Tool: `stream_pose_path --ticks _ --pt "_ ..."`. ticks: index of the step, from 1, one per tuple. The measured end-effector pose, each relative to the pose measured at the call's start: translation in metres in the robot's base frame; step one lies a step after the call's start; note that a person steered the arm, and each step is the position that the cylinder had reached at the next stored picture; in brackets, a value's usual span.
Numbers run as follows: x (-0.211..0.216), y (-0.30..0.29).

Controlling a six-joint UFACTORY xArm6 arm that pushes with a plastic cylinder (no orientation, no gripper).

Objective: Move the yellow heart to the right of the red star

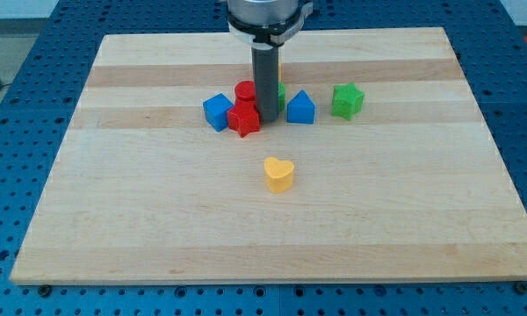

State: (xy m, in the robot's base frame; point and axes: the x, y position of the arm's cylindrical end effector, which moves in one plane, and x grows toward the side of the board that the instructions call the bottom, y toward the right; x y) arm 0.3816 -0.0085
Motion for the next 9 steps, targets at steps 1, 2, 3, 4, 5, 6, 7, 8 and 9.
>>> stream_pose_path --ticks 1,2,3,4,5,6,7,8,9 --pt "-0.016 0.002" --pt "-0.009 0.001" --pt "0.043 0.001" --pt "0.088 0.001" --pt "0.113 -0.003" --pt "0.115 -0.030" --pt "0.149 -0.041" --pt "0.166 -0.025" --pt "0.139 -0.018"
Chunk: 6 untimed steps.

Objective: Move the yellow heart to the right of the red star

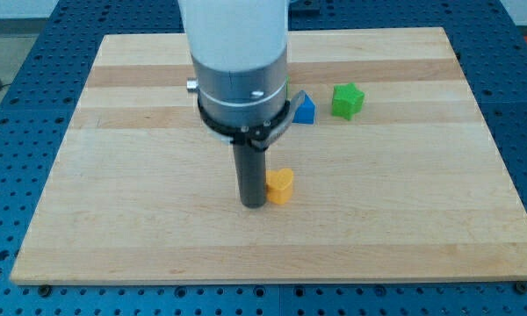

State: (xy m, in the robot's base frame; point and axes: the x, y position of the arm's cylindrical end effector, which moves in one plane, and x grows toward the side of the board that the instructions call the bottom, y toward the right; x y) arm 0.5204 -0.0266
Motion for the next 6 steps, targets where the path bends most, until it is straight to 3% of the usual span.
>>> stream_pose_path --ticks 1,3,4,6 --pt "-0.017 0.027" --pt "0.039 0.035" --pt "0.010 0.015" --pt "0.016 0.054"
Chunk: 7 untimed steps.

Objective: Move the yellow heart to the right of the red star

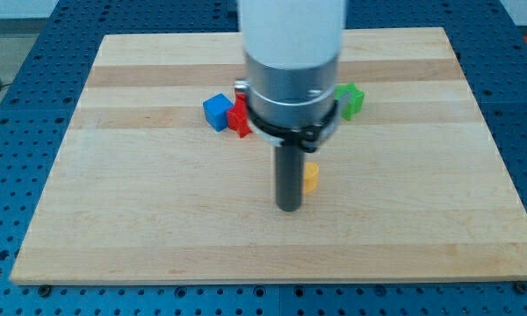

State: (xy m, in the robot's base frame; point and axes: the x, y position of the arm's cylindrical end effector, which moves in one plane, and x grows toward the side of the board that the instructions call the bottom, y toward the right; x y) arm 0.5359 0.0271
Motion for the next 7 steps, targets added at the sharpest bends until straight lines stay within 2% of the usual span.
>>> stream_pose_path --ticks 1,3,5,7 --pt "-0.006 0.027" --pt "-0.014 -0.046" --pt "0.004 0.005" --pt "-0.032 -0.010"
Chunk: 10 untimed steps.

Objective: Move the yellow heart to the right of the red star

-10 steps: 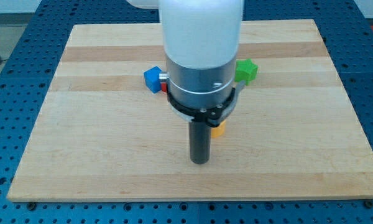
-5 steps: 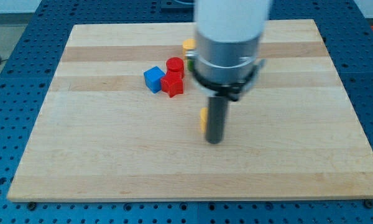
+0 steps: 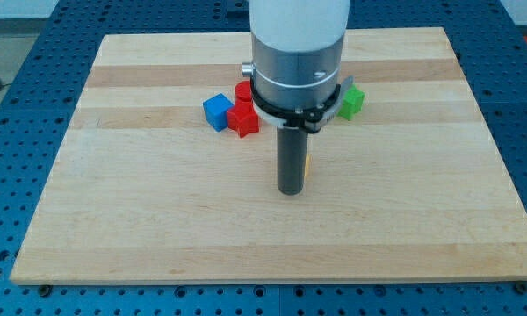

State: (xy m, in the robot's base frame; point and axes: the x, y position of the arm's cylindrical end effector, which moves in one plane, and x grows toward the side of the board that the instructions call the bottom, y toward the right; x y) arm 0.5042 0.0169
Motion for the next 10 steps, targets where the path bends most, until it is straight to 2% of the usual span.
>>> stream_pose_path --ticks 4,5,6,7,9,10 --pt "-0.038 0.008" --pt "-0.054 0.017" --pt "-0.056 0.051" --pt "-0.069 0.053" --pt "-0.057 0.025" --pt "-0.065 0.020"
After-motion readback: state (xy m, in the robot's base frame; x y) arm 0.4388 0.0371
